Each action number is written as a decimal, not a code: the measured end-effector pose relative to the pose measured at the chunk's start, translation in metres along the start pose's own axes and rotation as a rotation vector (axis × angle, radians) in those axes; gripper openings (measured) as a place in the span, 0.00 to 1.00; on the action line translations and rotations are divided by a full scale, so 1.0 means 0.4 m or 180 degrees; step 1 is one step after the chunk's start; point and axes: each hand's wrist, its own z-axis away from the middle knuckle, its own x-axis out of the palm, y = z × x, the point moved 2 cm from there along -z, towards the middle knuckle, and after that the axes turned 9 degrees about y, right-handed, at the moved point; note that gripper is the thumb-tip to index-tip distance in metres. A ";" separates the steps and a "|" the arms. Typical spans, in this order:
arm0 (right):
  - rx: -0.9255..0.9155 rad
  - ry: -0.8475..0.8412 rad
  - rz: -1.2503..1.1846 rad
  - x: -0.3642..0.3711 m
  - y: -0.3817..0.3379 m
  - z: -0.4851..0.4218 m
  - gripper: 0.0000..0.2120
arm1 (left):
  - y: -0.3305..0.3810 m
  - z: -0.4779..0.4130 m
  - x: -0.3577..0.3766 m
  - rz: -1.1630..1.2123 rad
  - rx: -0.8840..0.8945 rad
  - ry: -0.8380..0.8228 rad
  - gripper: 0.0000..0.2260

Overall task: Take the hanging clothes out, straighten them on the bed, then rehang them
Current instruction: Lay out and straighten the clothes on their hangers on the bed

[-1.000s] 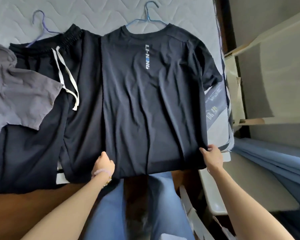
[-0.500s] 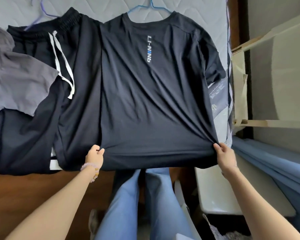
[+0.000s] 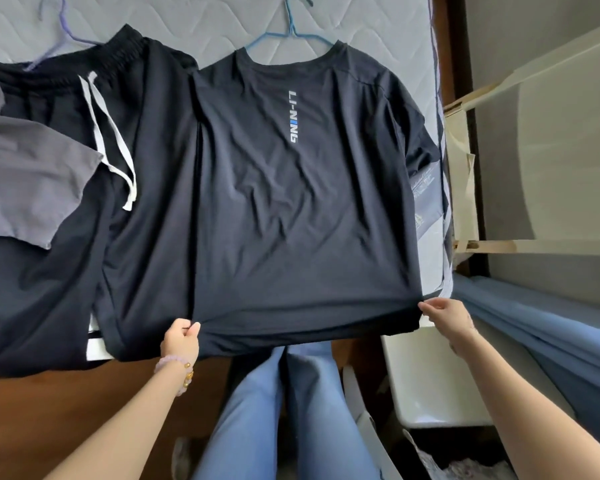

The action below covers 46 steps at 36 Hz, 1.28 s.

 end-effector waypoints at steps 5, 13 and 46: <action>0.0104 0.0190 0.0119 -0.007 -0.048 0.010 0.08 | 0.053 -0.027 -0.020 -0.0235 0.0198 -0.0025 0.09; 0.0008 0.0312 -0.0668 -0.050 -0.196 -0.062 0.11 | 0.298 -0.087 -0.003 0.0120 0.0654 0.0069 0.15; -0.0087 0.0755 -0.2337 -0.286 -0.627 -0.394 0.16 | 0.662 -0.308 -0.052 0.1569 -0.0008 -0.0200 0.08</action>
